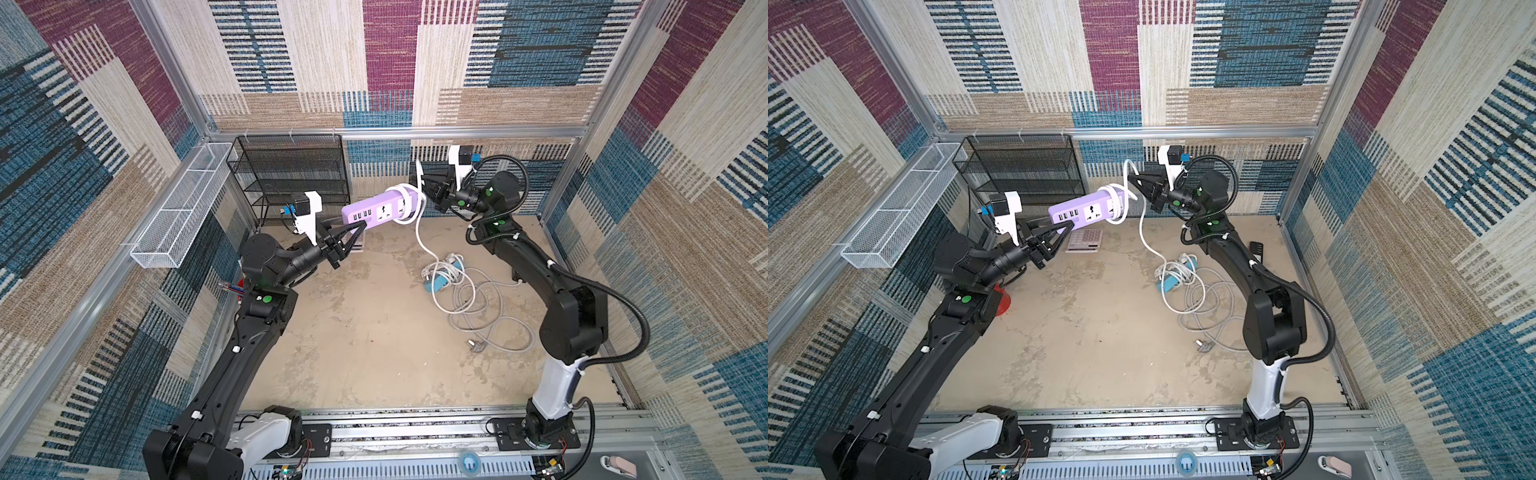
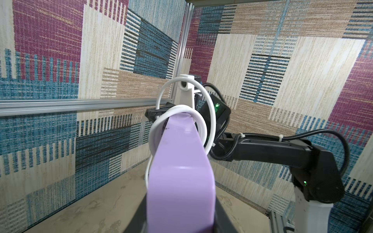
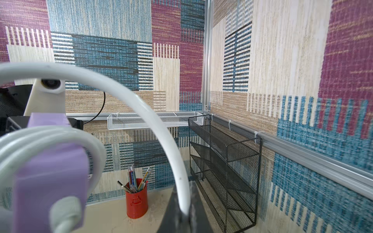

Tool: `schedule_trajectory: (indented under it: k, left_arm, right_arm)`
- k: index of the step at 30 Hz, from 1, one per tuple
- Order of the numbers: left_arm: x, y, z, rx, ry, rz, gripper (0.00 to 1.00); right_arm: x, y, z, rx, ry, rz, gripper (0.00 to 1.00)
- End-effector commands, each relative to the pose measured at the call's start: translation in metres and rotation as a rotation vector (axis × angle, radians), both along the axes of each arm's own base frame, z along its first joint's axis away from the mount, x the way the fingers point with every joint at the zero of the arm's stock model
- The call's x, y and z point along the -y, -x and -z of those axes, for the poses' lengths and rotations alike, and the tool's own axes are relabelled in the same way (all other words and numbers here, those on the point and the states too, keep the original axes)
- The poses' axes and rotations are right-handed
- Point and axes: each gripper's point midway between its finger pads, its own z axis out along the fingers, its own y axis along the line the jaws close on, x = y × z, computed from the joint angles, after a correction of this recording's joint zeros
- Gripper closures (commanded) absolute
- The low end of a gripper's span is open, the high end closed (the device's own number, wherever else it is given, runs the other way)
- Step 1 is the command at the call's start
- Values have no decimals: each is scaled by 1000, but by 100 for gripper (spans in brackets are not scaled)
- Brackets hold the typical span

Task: Unwrap the cord wrapped around the power strip
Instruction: Unwrap the power cord from the power strip.

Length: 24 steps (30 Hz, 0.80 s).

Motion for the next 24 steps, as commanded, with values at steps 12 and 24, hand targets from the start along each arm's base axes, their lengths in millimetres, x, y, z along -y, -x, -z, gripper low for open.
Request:
schedule_trajectory:
  k: [12, 24]
  left_arm:
    - [-44, -27, 2, 26, -49, -343, 100]
    - [-26, -19, -5, 32, 4, -177, 100]
  right_arm:
    - [18, 93, 61, -90, 169, -4, 100]
    - [-70, 134, 175, -334, 276, -263, 100]
